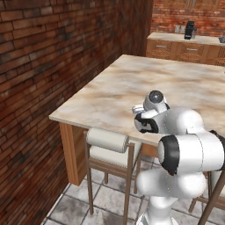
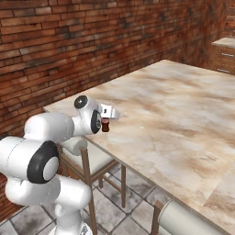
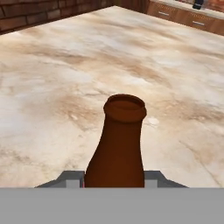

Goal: Place the large bottle from the dining counter next to the other large bottle outside the sink, and place the small bottle from the dining counter next to the other small bottle inside the sink.

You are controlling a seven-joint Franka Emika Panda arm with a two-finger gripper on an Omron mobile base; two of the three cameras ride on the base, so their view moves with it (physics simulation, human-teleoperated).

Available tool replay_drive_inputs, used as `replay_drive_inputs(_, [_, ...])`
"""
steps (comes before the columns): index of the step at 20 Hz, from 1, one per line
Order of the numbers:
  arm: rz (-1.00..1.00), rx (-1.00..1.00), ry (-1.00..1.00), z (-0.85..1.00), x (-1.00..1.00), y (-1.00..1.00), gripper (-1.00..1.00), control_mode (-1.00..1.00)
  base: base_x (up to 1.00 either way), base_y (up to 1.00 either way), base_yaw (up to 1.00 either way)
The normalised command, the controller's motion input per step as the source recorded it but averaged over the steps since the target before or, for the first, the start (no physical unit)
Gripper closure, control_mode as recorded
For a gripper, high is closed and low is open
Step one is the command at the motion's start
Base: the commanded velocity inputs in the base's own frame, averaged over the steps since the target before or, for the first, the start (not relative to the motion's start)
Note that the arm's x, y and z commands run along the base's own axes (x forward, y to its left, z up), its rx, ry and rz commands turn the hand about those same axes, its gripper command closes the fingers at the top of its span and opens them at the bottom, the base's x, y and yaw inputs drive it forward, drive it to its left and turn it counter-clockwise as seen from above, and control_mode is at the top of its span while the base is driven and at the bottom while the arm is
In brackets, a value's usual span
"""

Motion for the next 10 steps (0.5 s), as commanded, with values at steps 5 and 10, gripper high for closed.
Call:
replay_drive_inputs(5, [0.0,0.0,-0.03,0.1,-0.52,0.02,1.0,-1.0,0.0,0.0,0.0])
replay_drive_inputs(10, [0.0,0.0,-0.05,0.08,-0.61,0.0,1.0,-1.0,0.0,0.0,0.0])
